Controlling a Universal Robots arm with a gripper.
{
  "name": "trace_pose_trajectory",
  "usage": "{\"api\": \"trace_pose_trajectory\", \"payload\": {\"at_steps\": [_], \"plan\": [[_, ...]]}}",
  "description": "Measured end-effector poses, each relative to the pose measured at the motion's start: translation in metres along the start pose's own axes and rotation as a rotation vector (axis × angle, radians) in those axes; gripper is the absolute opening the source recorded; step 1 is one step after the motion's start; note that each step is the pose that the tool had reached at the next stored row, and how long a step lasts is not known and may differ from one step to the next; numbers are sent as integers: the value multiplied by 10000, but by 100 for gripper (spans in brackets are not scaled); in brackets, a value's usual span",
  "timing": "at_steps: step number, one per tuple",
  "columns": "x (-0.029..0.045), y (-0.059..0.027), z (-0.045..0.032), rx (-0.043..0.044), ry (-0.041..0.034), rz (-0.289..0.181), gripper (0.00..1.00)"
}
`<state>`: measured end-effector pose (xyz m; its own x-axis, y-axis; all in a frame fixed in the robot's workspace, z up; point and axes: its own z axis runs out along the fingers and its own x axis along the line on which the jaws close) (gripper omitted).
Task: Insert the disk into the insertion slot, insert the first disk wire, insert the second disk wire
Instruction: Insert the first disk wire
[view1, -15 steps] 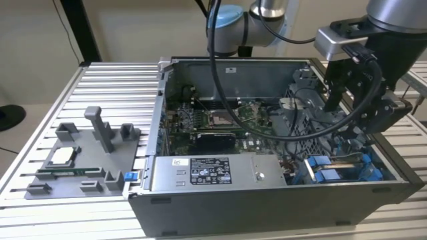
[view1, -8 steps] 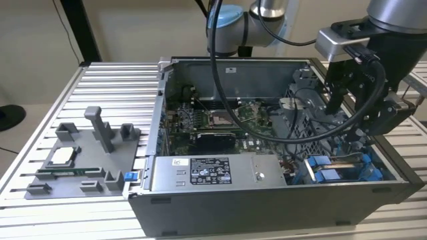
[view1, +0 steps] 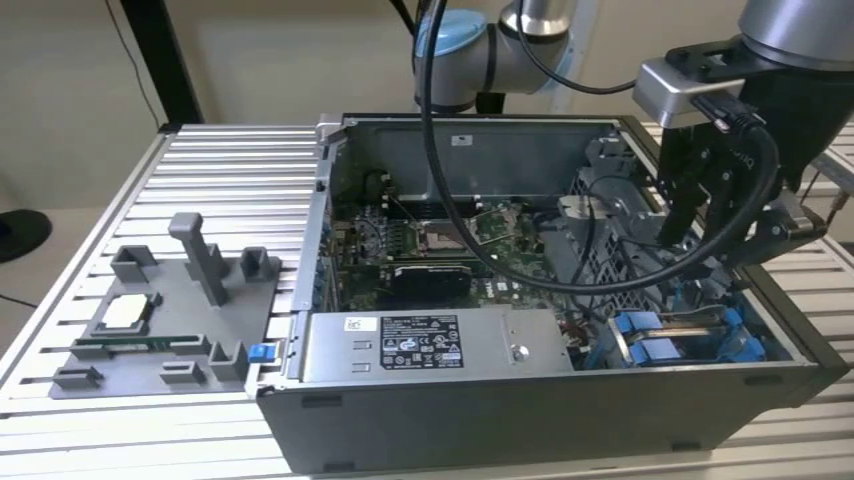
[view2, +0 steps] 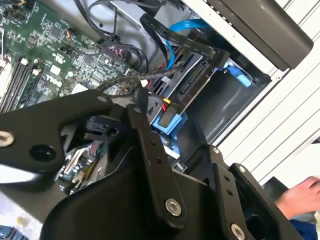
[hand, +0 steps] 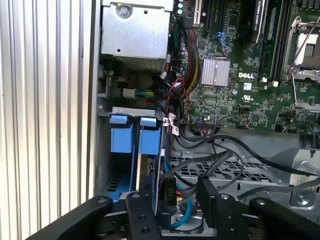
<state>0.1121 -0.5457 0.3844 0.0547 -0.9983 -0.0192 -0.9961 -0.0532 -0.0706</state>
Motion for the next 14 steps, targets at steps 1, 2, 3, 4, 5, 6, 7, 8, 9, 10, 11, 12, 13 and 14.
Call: {"api": "trace_pose_trajectory", "payload": {"at_steps": [1,2,3,4,5,6,7,8,9,10,11,12,13,14], "plan": [[0,0,0,0,0,0,100],[0,0,0,0,1,0,100],[0,0,-1,-5,0,-1,100],[0,-1,0,-6,0,-8,100],[0,-1,0,-7,0,-25,100],[0,-3,0,-8,-2,-46,100],[1,-7,-1,-10,-3,-54,100],[2,-10,-1,-23,-2,-54,100],[8,-11,0,-38,-6,-53,100],[17,-12,-2,-61,-7,-52,100],[29,-12,-6,-88,-7,-52,100],[43,-12,-8,-110,-9,-51,100],[56,-11,-9,-127,-11,-50,100],[65,-11,-11,-139,-12,-50,100]]}}
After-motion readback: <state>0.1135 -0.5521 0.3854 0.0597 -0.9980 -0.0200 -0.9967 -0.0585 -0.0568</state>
